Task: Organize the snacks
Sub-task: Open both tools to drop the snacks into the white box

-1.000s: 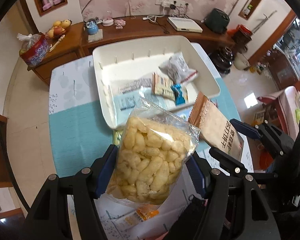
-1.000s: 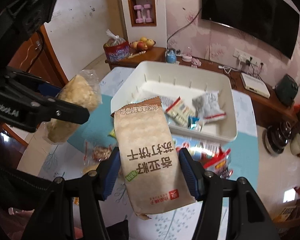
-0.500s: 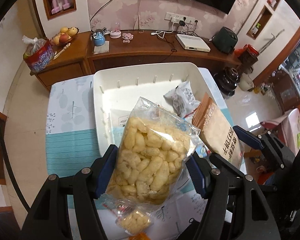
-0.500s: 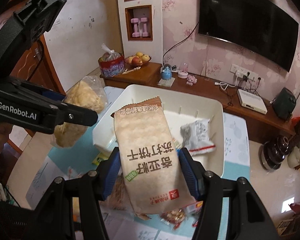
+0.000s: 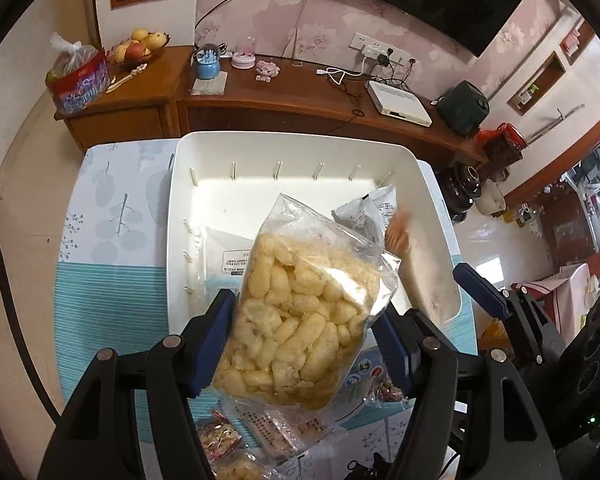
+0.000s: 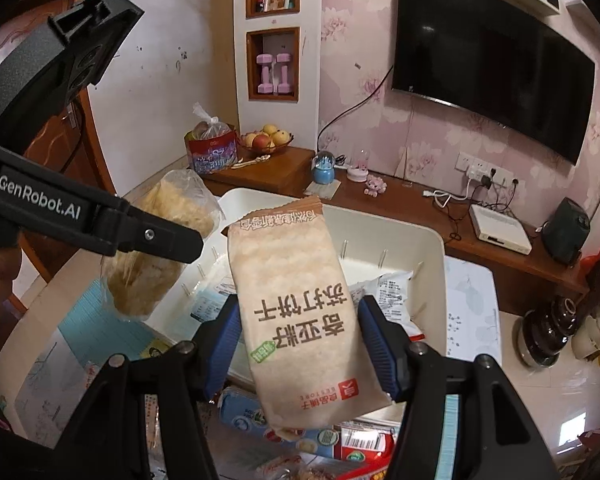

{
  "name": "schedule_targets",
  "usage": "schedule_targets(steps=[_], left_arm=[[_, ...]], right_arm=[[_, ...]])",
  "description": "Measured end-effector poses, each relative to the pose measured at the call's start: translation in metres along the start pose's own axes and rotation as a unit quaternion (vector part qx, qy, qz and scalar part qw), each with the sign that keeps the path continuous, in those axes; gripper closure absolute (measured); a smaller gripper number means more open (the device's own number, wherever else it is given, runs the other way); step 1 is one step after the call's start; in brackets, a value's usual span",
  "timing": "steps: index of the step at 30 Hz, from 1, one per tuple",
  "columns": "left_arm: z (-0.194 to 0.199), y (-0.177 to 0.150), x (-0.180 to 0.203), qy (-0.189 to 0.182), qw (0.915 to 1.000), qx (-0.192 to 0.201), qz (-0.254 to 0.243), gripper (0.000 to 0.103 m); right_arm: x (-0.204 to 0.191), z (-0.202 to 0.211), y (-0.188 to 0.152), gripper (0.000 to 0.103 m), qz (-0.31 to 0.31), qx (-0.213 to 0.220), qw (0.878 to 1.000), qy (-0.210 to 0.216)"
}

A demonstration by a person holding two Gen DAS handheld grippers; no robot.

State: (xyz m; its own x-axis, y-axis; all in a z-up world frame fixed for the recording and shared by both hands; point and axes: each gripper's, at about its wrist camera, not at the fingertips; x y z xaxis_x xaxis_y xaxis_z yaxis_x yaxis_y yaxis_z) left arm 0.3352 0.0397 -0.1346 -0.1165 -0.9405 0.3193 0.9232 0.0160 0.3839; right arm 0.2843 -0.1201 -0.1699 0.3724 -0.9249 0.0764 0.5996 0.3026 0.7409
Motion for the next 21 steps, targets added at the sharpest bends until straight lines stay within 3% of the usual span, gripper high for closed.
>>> schedule_targets(steps=[4,11,21], left_arm=[[-0.007,0.004,-0.003,0.004,0.9999,-0.002,0.010,0.035],[-0.007,0.008,-0.005,0.005,0.9998,-0.008,0.015,0.023],[0.023,-0.004,-0.006,0.005,0.9998,0.012,0.016,0.023]], right_arm=[[0.004,-0.011,-0.001,0.044,-0.007,-0.006,1.000,0.001],[0.011,-0.017,-0.002,0.044,-0.022,-0.029,0.999,0.000],[0.024,0.005,-0.008,0.044,-0.053,-0.035,0.998,-0.010]])
Point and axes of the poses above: each gripper's, at about its wrist camera, not at the fingertips, and z roughly against the way its jaws point, x to its right, y to its top, and after that the axes turned 4 degrees about -y, right-handed
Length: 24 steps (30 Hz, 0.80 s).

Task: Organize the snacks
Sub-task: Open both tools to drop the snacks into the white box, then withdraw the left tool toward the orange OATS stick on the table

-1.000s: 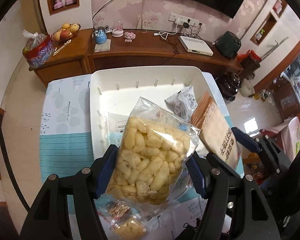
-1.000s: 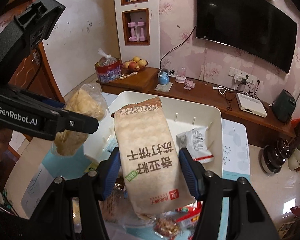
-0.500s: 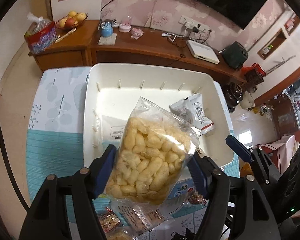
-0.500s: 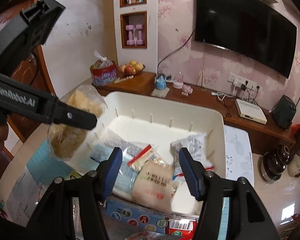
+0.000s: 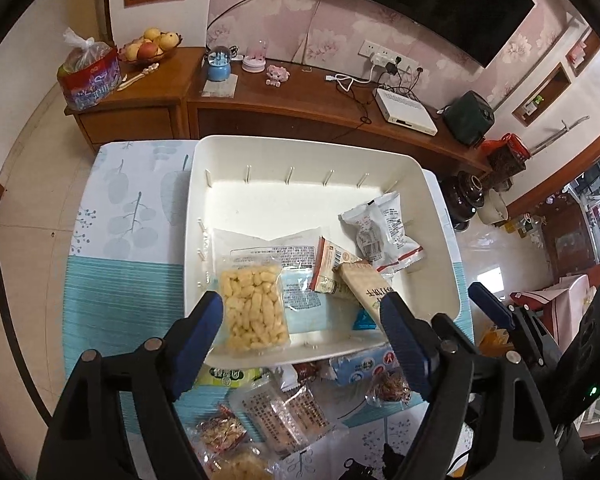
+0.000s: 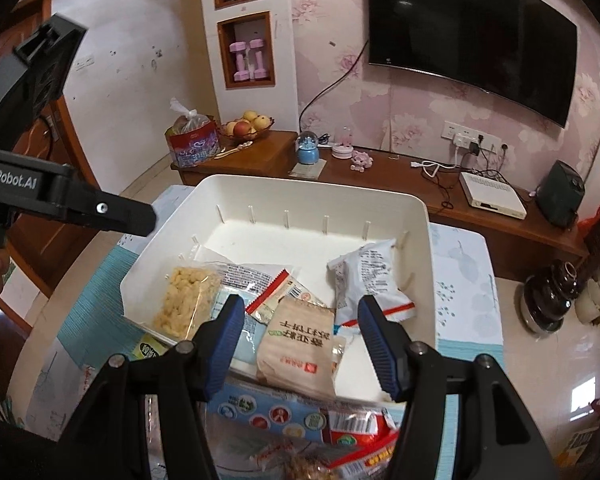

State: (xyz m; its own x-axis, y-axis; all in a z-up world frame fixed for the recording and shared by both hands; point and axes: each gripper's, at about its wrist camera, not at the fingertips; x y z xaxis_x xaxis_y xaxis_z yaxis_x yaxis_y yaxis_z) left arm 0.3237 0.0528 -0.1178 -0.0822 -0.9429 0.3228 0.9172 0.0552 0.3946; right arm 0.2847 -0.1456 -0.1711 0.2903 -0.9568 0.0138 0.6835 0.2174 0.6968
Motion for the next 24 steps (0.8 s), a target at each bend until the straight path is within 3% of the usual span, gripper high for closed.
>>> schedule_targets(steps=[9,17,24], left_arm=[[0.049,-0.029,-0.006,0.007,0.9994,0.035,0.005,0.023],[0.097,-0.072,-0.020,0.022,0.9977,0.059,0.024,0.023],[0.131,-0.117,-0.046,0.036,0.9950,0.073,0.058,0.023]], right_arm=[[0.004,0.041,-0.006,0.044,-0.039,0.006,0.999,0.011],[-0.016,0.075,-0.017,0.044,-0.051,0.006,0.998,0.037],[-0.033,0.085,-0.033,0.044,-0.078,-0.029,0.994,0.071]])
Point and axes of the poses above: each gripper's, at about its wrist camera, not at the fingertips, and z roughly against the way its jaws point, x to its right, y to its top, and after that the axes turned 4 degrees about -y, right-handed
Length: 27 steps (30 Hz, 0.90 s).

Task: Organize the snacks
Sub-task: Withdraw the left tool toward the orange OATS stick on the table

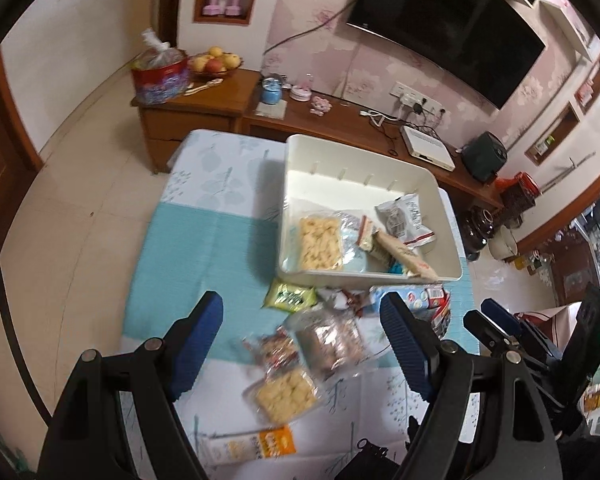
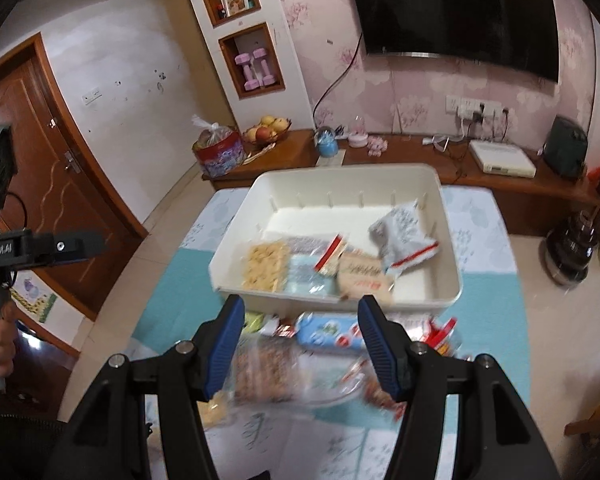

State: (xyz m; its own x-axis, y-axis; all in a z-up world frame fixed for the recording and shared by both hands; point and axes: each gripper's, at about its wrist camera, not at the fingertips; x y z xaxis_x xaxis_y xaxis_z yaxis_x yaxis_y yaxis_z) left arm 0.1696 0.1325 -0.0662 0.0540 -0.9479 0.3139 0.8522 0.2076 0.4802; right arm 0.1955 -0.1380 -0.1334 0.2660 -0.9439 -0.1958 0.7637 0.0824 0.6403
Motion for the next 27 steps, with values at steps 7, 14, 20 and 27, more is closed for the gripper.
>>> schedule_targets(steps=[7,14,20,27], left_arm=[[0.020,-0.037,-0.040,0.015,0.9988,0.003,0.046,0.023],[0.022,-0.078,-0.078,0.021,0.9948,-0.006,0.099,0.023],[0.009,-0.108,-0.087,0.032,0.9940,-0.034,0.099,0.023],[-0.015,-0.140,-0.089,0.048,0.9942,-0.083,0.049,0.023]], right_arm=[[-0.010,-0.009,-0.017,0.044,-0.043,-0.067,0.996,0.033],[-0.021,-0.025,-0.029,0.044,-0.054,-0.125,0.990,0.046],[-0.038,-0.048,-0.041,0.044,-0.051,-0.185,0.980,0.055],[-0.051,-0.078,-0.059,0.044,-0.070,-0.257,0.962,0.063]])
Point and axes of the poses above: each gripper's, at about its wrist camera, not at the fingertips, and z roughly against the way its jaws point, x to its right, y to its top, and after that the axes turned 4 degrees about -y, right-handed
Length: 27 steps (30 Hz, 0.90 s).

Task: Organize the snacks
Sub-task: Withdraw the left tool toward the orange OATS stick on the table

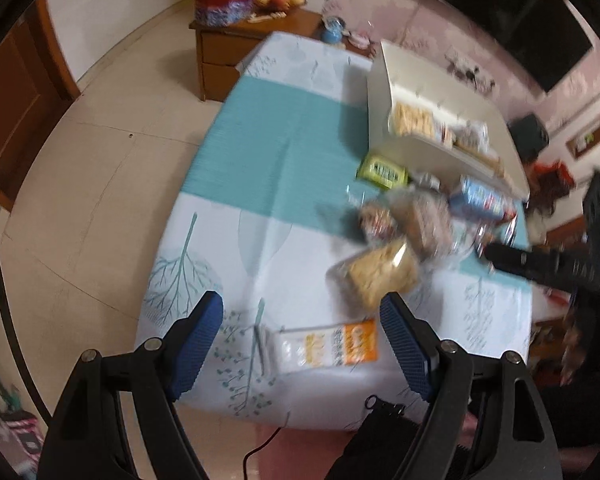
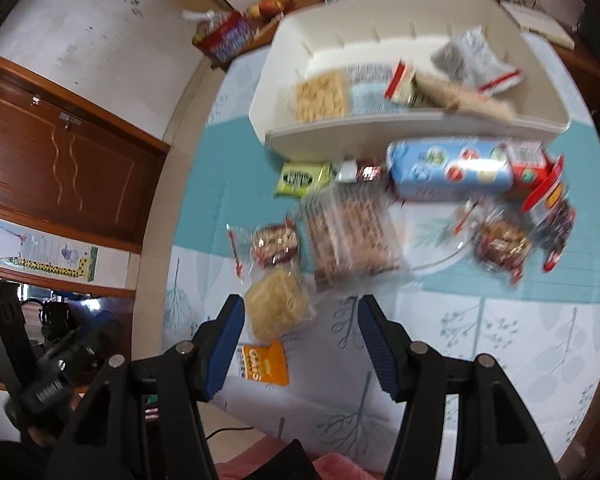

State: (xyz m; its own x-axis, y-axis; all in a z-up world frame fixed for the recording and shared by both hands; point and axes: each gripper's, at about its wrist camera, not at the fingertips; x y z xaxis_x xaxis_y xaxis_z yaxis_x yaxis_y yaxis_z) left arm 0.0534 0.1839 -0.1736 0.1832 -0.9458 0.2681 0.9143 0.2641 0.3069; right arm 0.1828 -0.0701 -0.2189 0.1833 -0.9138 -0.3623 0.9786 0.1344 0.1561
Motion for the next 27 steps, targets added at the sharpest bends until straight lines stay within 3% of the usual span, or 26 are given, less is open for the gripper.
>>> schedule_targets(steps=[8,11,17,22,27], left_arm=[[-0.031,-0.018,0.011,0.017,0.9931,-0.046,-0.106,0.023],[-0.042,-0.024,0.021,0.020,0.9842,-0.058,-0.166,0.023],[-0.062,-0.038,0.042,0.014,0.9578,-0.083,-0.275,0.023],[-0.078,-0.049,0.053,-0.001,0.9432,-0.107,-0.315,0.023],[-0.093,-0.056,0.063,-0.015,0.9305,-0.130,-0.342,0.023]], right_arm=[[0.003,-0.044,-0.005,0.044,-0.068,-0.074,0.995,0.005],[0.004,-0.058,-0.010,0.044,-0.095,-0.092,0.991,0.009],[0.007,-0.082,-0.015,0.044,-0.151,-0.114,0.982,0.027],[0.014,-0.100,-0.018,0.044,-0.189,-0.128,0.972,0.044],[0.014,-0.108,-0.017,0.044,-0.198,-0.125,0.971,0.047]])
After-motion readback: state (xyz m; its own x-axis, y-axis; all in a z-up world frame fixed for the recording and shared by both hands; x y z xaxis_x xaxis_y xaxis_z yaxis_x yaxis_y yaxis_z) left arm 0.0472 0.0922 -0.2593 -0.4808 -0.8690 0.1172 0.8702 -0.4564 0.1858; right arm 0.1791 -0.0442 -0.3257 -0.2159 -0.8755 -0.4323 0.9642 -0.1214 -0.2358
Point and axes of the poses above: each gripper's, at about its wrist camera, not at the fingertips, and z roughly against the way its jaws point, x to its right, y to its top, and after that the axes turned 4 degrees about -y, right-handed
